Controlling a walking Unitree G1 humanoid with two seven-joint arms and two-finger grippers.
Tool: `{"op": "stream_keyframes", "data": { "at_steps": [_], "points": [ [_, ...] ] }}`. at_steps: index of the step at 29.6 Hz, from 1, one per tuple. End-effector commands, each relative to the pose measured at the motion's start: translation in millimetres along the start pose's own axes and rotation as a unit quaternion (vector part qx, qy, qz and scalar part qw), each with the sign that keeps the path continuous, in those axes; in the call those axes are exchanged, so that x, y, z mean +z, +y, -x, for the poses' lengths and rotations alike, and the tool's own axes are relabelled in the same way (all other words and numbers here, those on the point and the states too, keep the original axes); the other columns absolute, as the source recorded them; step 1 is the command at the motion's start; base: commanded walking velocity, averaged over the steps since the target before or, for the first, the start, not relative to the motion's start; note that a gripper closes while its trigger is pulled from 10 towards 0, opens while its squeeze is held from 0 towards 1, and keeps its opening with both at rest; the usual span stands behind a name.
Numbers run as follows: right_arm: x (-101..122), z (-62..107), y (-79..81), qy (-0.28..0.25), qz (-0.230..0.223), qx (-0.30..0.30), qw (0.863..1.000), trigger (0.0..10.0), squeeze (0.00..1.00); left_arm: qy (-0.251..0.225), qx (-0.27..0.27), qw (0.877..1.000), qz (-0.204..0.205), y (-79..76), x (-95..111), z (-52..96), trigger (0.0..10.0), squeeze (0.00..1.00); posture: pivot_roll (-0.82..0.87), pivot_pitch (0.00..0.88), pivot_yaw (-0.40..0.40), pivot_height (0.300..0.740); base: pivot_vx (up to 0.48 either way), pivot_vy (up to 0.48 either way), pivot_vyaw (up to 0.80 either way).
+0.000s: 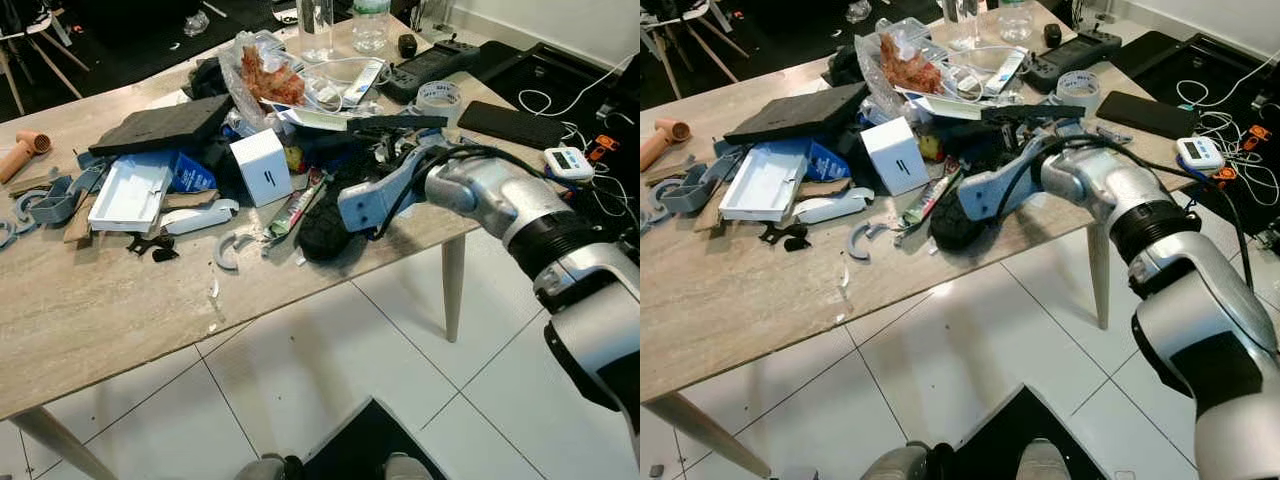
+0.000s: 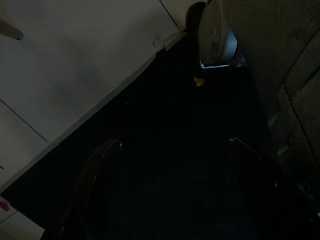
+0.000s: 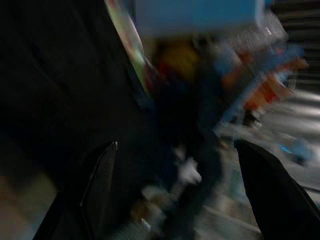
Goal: Picking trash to rubbish bin
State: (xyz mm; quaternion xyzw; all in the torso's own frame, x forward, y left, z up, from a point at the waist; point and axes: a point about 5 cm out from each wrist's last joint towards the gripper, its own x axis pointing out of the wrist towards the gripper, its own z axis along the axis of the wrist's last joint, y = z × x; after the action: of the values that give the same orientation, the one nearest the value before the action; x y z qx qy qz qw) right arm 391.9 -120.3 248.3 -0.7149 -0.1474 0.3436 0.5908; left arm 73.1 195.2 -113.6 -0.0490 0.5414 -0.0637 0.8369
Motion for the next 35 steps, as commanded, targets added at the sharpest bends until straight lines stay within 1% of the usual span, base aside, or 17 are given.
{"op": "stream_keyframes", "data": {
  "at_steps": [1,2,3,4,5,7,9,12,17,20,23,27,28,29,32,34,35],
  "points": [
    [9,-1.4,5.4,-0.034,-0.022,0.02,0.999,10.0,0.0,0.026,-0.04,0.999,0.0,-20.6,-15,-1.6,10.0,0.0,-0.07,0.22,0.091,0.74,0.0,0.0,0.0],
    [16,1.5,14.8,-0.069,-0.051,0.069,0.994,10.0,0.0,0.027,-0.04,0.999,0.002,-20.3,-16,-1.3,10.0,0.0,-0.07,0.22,0.09,0.74,0.0,0.0,0.0],
    [18,3.1,18.0,-0.079,-0.057,0.087,0.991,10.0,0.0,0.027,-0.039,0.999,0.003,-20.2,-16,-1.2,10.0,0.0,-0.07,0.22,0.089,0.74,0.0,0.0,0.0],
    [18,3.1,18.0,-0.079,-0.057,0.087,0.991,10.0,0.0,0.027,-0.039,0.999,0.003,-20.2,-16,-1.2,10.0,0.0,-0.07,0.22,0.089,0.74,0.0,0.0,0.0],
    [17,6.8,24.2,-0.082,-0.052,0.123,0.988,10.0,0.0,0.026,-0.039,0.999,0.003,-20.3,-16,-1.2,10.0,0.0,-0.07,0.22,0.087,0.74,0.0,0.0,0.0],
    [16,8.1,26.7,-0.08,-0.05,0.137,0.986,10.0,0.0,0.026,-0.039,0.999,0.003,-20.3,-16,-1.2,10.0,0.0,-0.07,0.22,0.087,0.74,0.0,0.0,0.0],
    [12,13.0,33.9,-0.073,-0.042,0.176,0.981,10.0,0.0,0.025,-0.039,0.999,0.005,-20.6,-16,-1.4,10.0,0.0,-0.07,0.219,0.086,0.74,0.0,0.0,0.0],
    [9,17.7,38.5,-0.067,-0.05,0.206,0.975,10.0,0.0,0.024,-0.039,0.999,0.007,-21.3,-15,-1.8,10.0,0.0,-0.07,0.217,0.083,0.74,0.0,0.0,0.0],
    [5,20.3,32.8,-0.052,-0.046,0.201,0.977,10.0,0.0,0.021,-0.04,0.999,0.008,-22.6,-14,-2.6,10.0,0.0,-0.07,0.213,0.081,0.74,0.0,0.0,0.0],
    [5,22.9,23.5,-0.05,-0.05,0.191,0.979,10.0,0.0,0.02,-0.041,0.999,0.008,-23.4,-13,-3.0,10.0,0.0,-0.08,0.211,0.082,0.74,0.0,0.0,0.0],
    [9,25.4,16.4,-0.075,-0.084,0.184,0.976,10.0,0.0,0.02,-0.042,0.999,0.007,-23.7,-12,-3.4,10.0,0.0,-0.07,0.21,0.082,0.74,0.0,0.0,0.0],
    [12,27.9,11.9,-0.092,-0.106,0.183,0.973,10.0,0.0,0.019,-0.042,0.999,0.007,-23.6,-11,-3.6,10.0,0.0,-0.07,0.207,0.082,0.74,0.0,0.0,0.0],
    [14,30.4,9.1,-0.109,-0.124,0.186,0.968,10.0,0.0,0.018,-0.043,0.999,0.007,-23.4,-10,-3.8,10.0,0.0,-0.07,0.204,0.082,0.74,0.0,0.0,0.0],
    [14,30.4,9.1,-0.109,-0.124,0.186,0.968,10.0,0.0,0.018,-0.043,0.999,0.007,-23.4,-10,-3.8,10.0,0.0,-0.07,0.204,0.082,0.74,0.0,0.0,0.0],
    [24,44.4,4.4,-0.172,-0.177,0.226,0.942,10.0,0.0,0.017,-0.043,0.999,0.005,-23.4,-9,-4.1,10.0,0.0,-0.07,0.203,0.082,0.74,0.0,0.0,0.0],
    [24,44.4,4.4,-0.172,-0.177,0.226,0.942,10.0,0.0,0.017,-0.043,0.999,0.005,-23.4,-9,-4.1,10.0,0.0,-0.07,0.203,0.082,0.74,0.0,0.0,0.0],
    [28,52.3,6.1,-0.192,-0.19,0.254,0.929,10.0,0.0,0.017,-0.044,0.999,0.005,-23.5,-8,-4.4,10.0,0.0,-0.08,0.2,0.082,0.74,0.0,0.0,0.0]
  ]
}}
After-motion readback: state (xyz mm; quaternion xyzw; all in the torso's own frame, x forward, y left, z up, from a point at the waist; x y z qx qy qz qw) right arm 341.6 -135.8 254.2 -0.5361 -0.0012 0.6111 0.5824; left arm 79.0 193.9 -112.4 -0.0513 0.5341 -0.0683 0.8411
